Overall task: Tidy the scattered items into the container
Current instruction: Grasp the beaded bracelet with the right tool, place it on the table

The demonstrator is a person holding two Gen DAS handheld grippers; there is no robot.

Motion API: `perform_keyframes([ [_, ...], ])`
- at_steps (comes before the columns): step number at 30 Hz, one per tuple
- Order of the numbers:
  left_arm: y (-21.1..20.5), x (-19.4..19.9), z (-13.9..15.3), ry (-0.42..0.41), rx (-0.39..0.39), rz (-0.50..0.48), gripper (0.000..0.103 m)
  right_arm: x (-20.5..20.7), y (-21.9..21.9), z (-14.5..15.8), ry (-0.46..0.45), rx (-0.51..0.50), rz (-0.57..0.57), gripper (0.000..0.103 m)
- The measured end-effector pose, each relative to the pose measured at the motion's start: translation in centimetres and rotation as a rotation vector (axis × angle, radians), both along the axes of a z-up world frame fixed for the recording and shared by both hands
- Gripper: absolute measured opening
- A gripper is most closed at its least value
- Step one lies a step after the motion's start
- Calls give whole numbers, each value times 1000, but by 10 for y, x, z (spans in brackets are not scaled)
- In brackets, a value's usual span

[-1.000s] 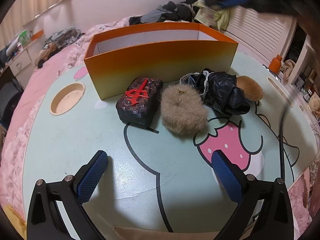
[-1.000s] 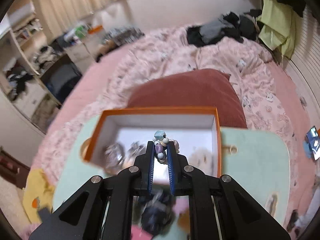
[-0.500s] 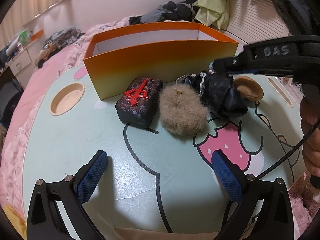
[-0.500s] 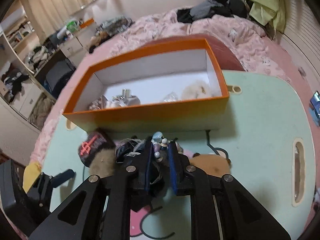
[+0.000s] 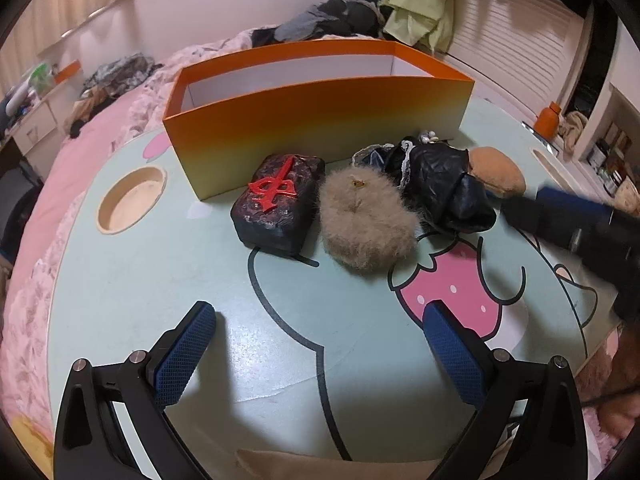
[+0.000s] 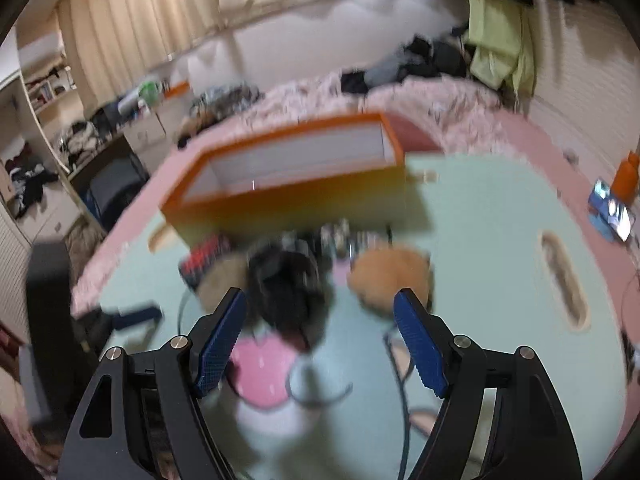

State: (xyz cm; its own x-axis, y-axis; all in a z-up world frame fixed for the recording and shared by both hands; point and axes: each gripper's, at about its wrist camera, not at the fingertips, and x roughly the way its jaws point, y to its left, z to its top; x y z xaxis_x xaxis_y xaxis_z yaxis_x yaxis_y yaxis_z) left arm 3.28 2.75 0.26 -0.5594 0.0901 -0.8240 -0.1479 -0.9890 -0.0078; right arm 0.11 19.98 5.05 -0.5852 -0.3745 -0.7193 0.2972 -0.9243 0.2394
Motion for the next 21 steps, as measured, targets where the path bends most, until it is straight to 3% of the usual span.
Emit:
perform_keyframes([
  [3,-8,-2,12,18,17,0,102,-1,-1,-12,-54,9,9,76],
  [8,-3,-9,41,79,-99,-95,102,-3,5,-16,-79,-25,1,76],
  [15,-29,-62,93,93,-3,-52,101,1,0,-18,-68,-19,16,76],
  [17,-32,-90,95,39,38,-43,92,0,0,-21,-82,-25,16,76],
  [19,-34,-128,87,-78,99,-11,68,2,-1,-22,-85,-25,18,76],
  [21,-35,-156,75,-174,152,32,60,3,-1,-23,-84,-21,21,76],
])
